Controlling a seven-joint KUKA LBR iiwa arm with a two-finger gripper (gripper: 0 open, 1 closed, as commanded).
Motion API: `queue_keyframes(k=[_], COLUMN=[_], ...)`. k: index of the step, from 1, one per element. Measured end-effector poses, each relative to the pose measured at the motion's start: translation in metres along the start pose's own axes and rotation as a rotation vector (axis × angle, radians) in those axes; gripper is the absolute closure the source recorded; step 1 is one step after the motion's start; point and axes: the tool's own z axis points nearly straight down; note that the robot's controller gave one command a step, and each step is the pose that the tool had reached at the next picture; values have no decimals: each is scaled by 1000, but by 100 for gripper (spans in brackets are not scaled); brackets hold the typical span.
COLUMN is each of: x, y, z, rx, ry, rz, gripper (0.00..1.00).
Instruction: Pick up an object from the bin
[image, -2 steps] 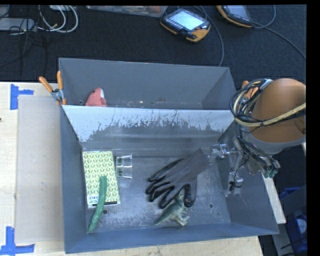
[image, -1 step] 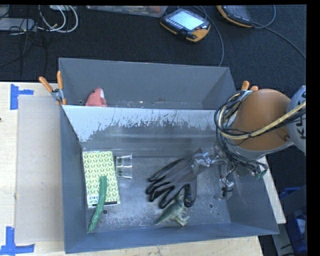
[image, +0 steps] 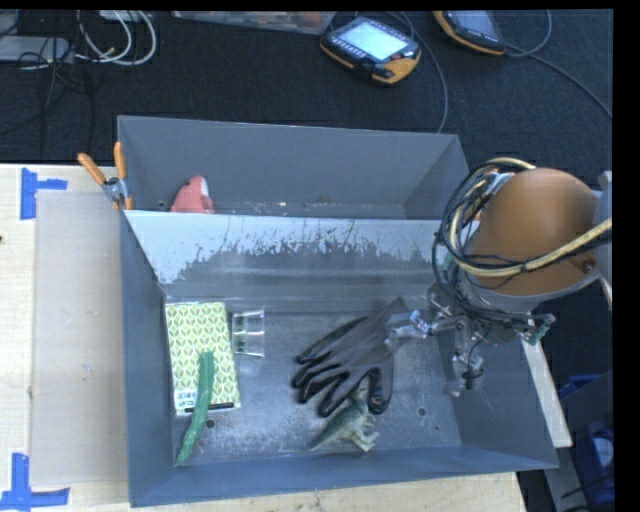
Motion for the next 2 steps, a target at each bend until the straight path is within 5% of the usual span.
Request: queue_keyframes(k=[1, 2], x=[6, -12], y=[-5, 30], z=[17, 86], rx=[21, 3], ry=[-12, -2], rz=[-157, -109], gripper=[0, 0])
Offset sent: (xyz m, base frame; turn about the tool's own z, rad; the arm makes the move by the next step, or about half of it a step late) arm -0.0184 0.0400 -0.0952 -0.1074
